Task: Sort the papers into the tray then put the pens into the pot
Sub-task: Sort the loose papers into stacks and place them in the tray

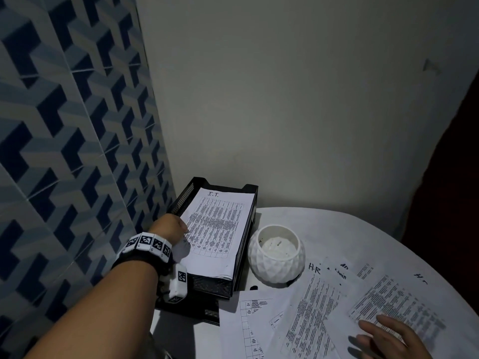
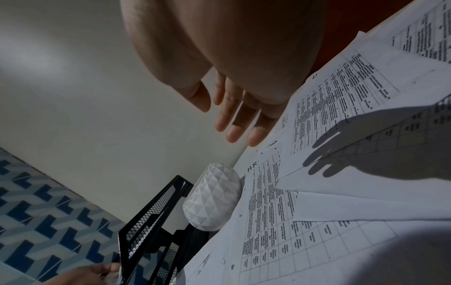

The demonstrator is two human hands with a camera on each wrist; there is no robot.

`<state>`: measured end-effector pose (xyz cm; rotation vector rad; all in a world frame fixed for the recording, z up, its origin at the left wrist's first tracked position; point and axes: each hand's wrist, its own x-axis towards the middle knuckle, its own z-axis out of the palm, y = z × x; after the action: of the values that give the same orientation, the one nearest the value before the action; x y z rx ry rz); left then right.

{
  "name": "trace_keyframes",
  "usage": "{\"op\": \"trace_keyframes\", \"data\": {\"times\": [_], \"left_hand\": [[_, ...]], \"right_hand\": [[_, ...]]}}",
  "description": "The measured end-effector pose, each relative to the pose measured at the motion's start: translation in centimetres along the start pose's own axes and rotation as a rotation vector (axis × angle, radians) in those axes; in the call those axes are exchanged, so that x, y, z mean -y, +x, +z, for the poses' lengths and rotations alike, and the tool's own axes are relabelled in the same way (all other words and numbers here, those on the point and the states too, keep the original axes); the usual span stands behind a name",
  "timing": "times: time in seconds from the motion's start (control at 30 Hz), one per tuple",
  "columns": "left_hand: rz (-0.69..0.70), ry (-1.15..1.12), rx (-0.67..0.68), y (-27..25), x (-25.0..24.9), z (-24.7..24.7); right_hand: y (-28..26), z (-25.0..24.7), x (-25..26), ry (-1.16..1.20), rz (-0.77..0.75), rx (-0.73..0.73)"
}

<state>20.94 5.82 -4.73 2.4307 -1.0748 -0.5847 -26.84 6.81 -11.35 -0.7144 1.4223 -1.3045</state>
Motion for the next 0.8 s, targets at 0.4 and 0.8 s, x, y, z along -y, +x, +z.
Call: {"op": "trace_keyframes", "data": {"times": [0.4,0.8], "left_hand": [[0.035,0.083,-0.038,0.1,-0.7,-0.5],[0.441,-0.268,-0.051,-11.9,-11.4,1.0]], "right_hand": [[-2.5,-1.2,1.8,-0.178,0.112,0.034],[1.9,-8.3,1.0,-0.518,0.141,-0.124]]}}
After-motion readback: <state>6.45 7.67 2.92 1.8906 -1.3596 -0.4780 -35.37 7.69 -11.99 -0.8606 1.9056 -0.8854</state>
